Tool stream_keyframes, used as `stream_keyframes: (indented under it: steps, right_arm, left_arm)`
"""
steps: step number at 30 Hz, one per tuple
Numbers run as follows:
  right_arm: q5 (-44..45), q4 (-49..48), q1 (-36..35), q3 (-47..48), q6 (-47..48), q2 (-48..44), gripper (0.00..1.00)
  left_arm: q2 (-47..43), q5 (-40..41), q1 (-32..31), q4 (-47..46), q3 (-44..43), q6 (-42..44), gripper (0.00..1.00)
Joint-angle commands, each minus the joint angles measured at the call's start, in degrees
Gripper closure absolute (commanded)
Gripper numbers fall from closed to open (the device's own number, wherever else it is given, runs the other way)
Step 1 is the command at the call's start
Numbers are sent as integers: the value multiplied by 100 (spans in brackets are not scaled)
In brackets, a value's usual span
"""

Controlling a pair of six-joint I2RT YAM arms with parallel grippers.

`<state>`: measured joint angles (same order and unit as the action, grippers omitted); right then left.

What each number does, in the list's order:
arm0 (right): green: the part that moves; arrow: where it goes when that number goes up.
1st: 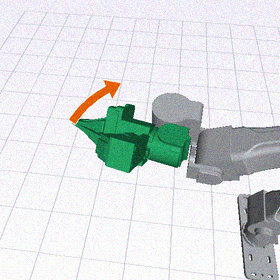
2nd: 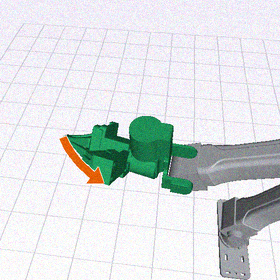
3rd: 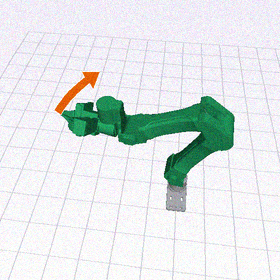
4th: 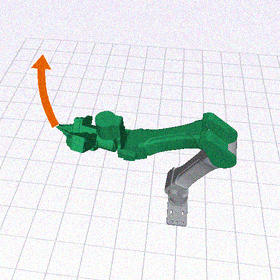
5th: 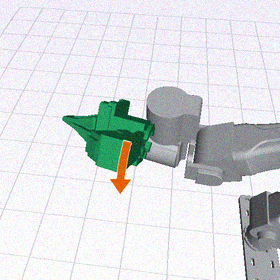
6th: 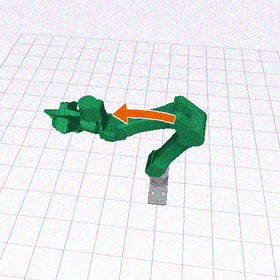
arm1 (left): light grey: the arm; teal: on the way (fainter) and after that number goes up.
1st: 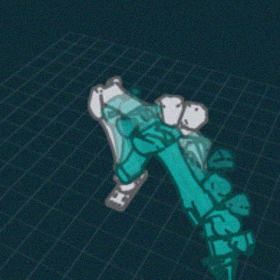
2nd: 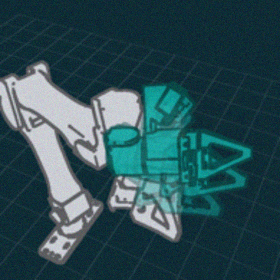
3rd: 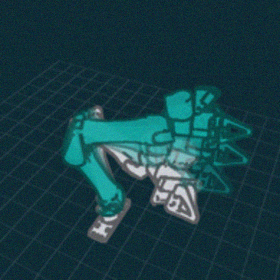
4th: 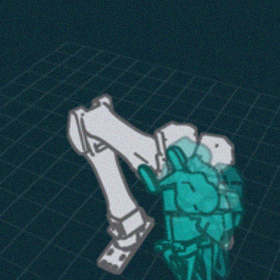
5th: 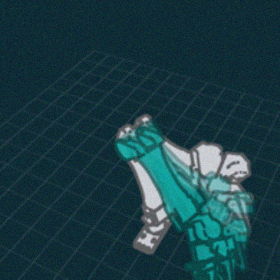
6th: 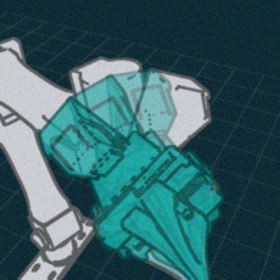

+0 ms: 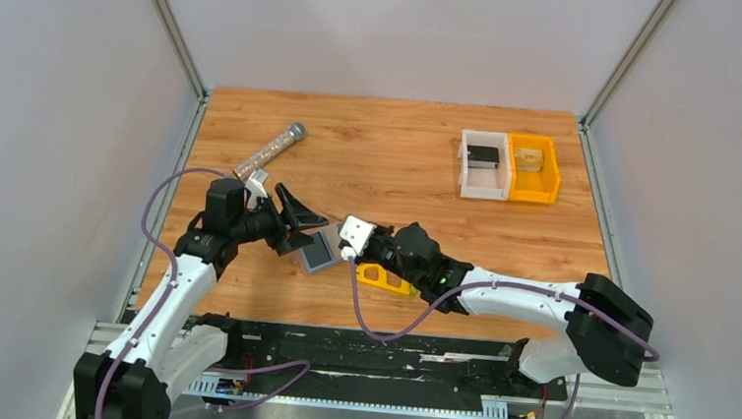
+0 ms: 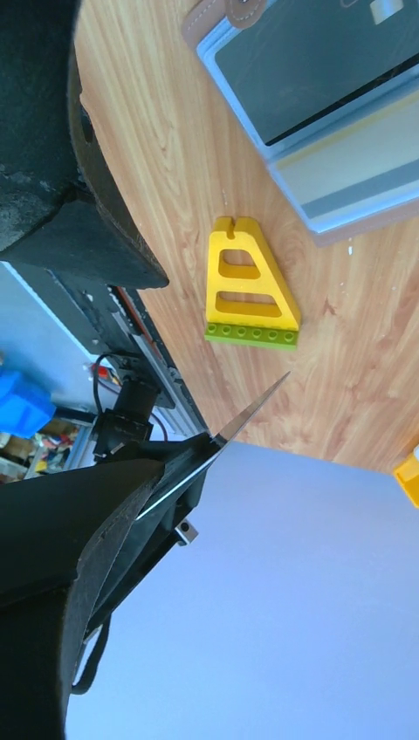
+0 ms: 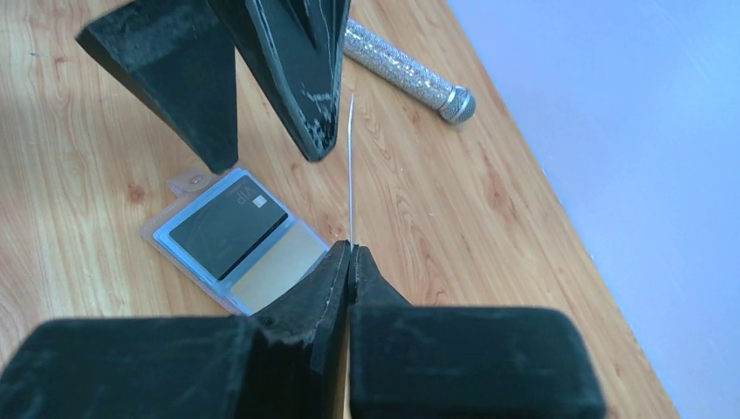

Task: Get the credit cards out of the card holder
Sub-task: Place the credit card in the storage box.

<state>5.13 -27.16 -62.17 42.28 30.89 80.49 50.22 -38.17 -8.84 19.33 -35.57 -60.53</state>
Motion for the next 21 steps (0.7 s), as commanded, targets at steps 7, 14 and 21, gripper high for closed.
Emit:
stream_keyframes:
  steps: [7, 14, 21]
  right_arm:
    - [459, -431, -252, -45, 430, 9, 100]
    - [667, -478, -223, -91, 382, 290, 100]
    - [504, -629, -273, -192, 329, 151, 100]
  left_arm:
    - [-78, -386, 22, -681, 150, -477, 21]
    - [-301, -354, 23, -642, 120, -577, 21]
    - [-84, -305, 18, -469, 3, -397, 21]
